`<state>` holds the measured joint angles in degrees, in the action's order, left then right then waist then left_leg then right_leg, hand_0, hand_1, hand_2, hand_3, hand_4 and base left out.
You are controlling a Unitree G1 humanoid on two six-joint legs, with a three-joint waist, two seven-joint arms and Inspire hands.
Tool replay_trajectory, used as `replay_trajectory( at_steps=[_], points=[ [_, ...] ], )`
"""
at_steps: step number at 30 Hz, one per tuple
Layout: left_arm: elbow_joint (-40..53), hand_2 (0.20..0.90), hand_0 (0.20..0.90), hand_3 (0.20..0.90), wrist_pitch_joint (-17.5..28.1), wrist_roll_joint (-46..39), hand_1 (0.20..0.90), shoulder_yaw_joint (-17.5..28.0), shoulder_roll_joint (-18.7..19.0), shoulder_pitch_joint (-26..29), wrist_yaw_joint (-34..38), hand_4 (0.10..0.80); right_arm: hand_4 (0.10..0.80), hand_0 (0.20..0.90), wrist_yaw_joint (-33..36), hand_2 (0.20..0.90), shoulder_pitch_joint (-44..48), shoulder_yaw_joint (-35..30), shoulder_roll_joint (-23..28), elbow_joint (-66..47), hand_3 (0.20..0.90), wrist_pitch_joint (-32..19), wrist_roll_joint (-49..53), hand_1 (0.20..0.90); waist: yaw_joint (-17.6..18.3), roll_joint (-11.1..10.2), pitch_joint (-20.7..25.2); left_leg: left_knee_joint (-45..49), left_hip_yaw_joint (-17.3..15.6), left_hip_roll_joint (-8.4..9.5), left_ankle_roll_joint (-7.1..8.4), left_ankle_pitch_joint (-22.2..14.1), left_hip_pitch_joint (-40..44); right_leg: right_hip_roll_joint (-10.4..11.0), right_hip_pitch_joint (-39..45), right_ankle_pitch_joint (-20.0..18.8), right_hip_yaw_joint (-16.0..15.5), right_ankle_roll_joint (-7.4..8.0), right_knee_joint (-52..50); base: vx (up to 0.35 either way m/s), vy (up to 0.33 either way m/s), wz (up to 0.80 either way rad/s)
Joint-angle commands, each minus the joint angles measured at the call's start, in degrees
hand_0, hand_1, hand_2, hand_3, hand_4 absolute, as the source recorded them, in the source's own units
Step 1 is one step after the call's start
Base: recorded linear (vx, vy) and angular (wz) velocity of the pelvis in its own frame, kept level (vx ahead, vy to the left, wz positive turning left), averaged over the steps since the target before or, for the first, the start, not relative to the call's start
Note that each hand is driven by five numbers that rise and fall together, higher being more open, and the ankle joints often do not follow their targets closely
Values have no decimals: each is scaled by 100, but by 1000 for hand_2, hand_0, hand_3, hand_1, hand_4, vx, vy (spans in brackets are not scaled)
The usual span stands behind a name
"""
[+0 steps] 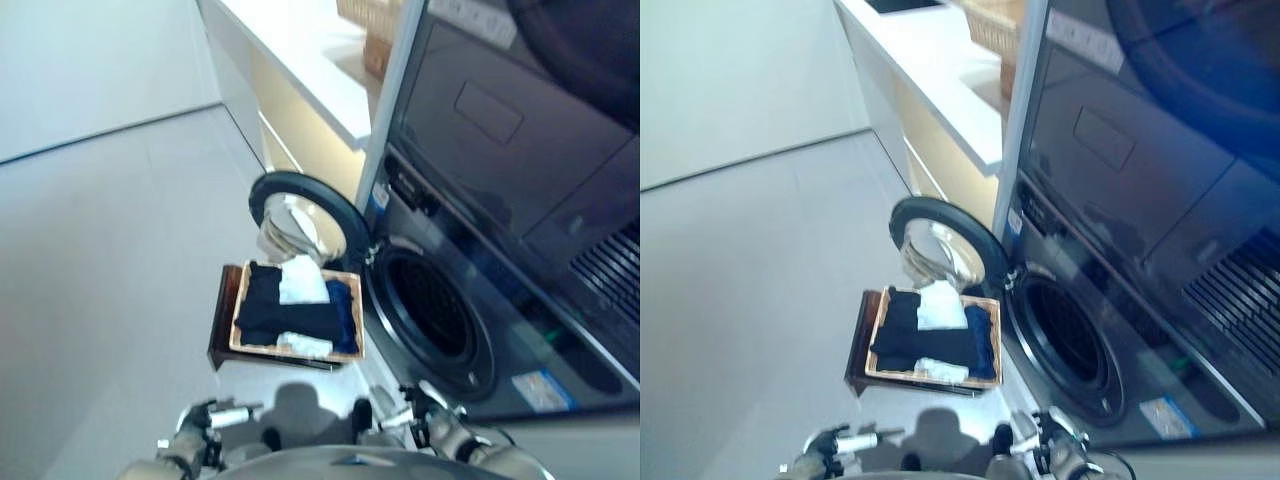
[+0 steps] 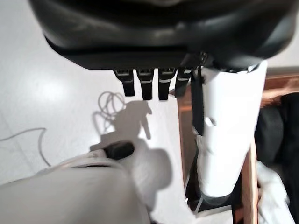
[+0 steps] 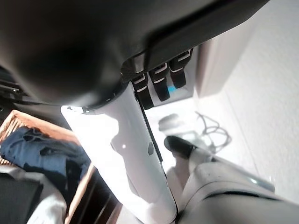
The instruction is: Pick up the clothes and place them into the washing machine
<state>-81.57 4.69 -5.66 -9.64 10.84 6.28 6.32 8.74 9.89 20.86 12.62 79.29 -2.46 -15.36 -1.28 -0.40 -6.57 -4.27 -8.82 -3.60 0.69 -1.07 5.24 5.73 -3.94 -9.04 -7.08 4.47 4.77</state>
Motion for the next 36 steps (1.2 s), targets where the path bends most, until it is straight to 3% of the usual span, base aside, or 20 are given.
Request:
replay_trajectory(
  at_steps=[1,8,9,10,12,13,14,15,16,20,23,36],
  points=[
    [-224,900,900,900,113,96,900,71,-18,546,76,800,800,900,100,900,298,186,349,120,900,2,-82,900,-21,-12,-135,-73,57,-229,430,168,-195,204,-123,337,120,270,-531,54,-133,7],
    [-181,900,900,900,118,106,900,71,-44,527,109,800,800,900,119,900,325,220,344,70,900,-76,48,900,-61,90,-218,33,53,-457,533,294,-102,-58,-169,740,241,37,-882,82,-118,0],
    [-134,900,900,900,124,135,900,37,-45,548,122,800,800,900,126,900,309,224,336,71,900,-98,77,900,-81,38,-279,570,111,-500,532,248,-289,-80,-91,790,238,-28,-888,50,-146,-6],
    [-48,900,900,900,128,158,900,-41,-64,615,133,800,800,900,165,900,308,236,343,47,900,-105,82,900,-117,-30,-405,1136,260,-485,531,318,-579,-86,-16,831,215,-99,-926,36,-181,5],
    [8,900,900,900,127,125,900,-135,-90,721,143,800,800,900,188,900,328,271,393,34,900,-106,44,900,-189,-186,-606,1706,561,-272,492,398,-1046,-6,56,881,182,-137,-997,62,-75,21],
    [-10,900,900,900,125,107,900,-116,-90,698,156,800,800,900,157,900,286,275,431,75,900,-79,-18,900,-168,-223,-521,1102,417,-383,427,408,-1216,90,137,936,122,-37,-968,129,25,27],
    [-9,900,900,900,125,107,900,-117,-90,696,156,800,800,900,157,900,284,276,431,74,900,-79,-18,900,-175,-227,-526,1080,407,-380,426,416,-1193,94,144,940,129,-36,-968,266,177,37],
    [-12,900,900,900,122,156,900,-126,-87,671,226,800,800,900,227,900,294,376,501,43,900,-75,-217,900,-294,-129,-446,426,484,-473,499,801,-1346,59,207,986,218,18,-913,205,192,32],
    [-11,900,900,900,144,226,900,-178,-96,674,244,800,800,900,225,900,295,500,528,32,900,-69,-449,900,-316,-90,-437,234,435,-549,538,843,-1261,73,243,1020,270,58,-909,260,246,10],
    [44,900,900,900,200,336,900,-236,-39,619,288,800,800,900,310,900,401,693,612,47,900,-44,-967,900,-323,7,-343,64,272,-467,513,725,-1034,241,277,1027,332,171,-870,112,203,-51],
    [89,900,900,900,256,353,900,-216,32,644,377,800,800,900,466,900,723,868,591,-279,900,-61,-1211,900,-335,14,-319,-73,80,-332,436,648,-904,409,229,815,488,262,-741,47,200,-50],
    [275,900,900,900,316,519,900,-626,-16,875,657,800,800,900,862,900,1977,1578,541,-1476,900,-136,-1672,900,-557,-348,-530,-73,71,-379,395,633,-1210,449,-68,487,379,431,-486,-15,39,-1]
  ],
)
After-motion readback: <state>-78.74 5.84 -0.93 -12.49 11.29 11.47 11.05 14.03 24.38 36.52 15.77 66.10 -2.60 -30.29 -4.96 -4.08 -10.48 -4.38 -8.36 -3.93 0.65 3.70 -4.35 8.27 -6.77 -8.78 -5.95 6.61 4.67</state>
